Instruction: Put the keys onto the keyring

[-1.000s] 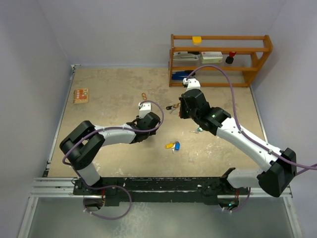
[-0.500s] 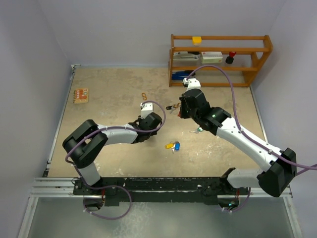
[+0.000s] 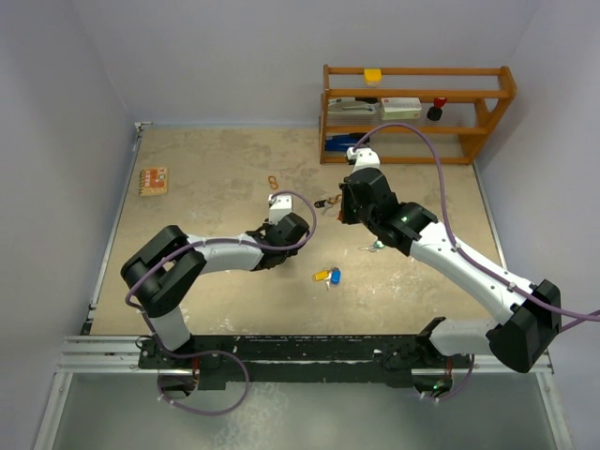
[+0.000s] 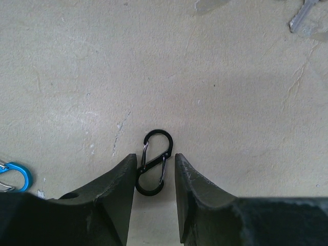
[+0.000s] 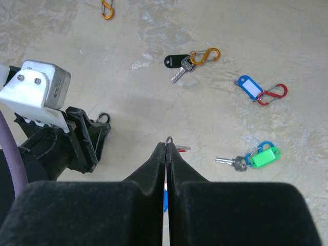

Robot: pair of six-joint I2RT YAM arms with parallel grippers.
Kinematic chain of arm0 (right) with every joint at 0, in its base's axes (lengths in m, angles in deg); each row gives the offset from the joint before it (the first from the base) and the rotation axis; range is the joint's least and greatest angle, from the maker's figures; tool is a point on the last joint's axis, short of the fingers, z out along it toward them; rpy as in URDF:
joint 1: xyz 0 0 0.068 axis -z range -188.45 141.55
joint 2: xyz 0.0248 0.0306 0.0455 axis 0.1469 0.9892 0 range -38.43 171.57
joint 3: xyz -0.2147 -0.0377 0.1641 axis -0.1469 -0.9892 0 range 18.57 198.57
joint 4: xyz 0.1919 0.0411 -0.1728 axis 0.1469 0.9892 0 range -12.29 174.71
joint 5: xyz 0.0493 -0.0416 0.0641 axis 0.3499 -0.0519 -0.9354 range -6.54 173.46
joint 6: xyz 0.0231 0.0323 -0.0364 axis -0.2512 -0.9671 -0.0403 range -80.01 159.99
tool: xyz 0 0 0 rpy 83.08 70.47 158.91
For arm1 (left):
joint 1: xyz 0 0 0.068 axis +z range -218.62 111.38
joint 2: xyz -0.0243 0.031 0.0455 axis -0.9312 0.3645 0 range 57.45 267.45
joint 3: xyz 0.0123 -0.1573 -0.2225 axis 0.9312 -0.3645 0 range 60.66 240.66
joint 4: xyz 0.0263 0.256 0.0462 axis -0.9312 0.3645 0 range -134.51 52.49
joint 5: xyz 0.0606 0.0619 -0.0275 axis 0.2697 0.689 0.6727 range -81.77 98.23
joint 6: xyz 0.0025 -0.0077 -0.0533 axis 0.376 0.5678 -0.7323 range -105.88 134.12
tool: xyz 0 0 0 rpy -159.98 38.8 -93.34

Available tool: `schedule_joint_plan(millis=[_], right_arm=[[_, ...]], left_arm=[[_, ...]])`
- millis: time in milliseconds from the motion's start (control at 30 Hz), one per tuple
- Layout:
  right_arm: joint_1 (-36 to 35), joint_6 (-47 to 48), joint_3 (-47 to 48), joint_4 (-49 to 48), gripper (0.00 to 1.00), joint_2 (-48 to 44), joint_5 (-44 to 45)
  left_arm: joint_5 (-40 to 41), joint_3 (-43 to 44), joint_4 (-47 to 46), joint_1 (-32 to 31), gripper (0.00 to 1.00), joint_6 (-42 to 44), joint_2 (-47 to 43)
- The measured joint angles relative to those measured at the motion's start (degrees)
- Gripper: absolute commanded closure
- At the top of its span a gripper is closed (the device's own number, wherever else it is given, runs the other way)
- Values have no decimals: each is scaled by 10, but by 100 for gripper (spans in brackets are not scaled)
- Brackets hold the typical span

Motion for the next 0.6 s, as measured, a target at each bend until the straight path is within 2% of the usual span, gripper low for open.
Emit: schedule_joint_plan(millis=[433,500,600], right_arm=[[0,0,0,0,100,0,-2],[0,0,0,0,100,0,-2],[0,0,0,0,100,0,-2]], left_arm=[[13,0,9,-10,69,11,1],[14,1,9,-10,77,11,2],[19,3,9,-10,100,12,4]])
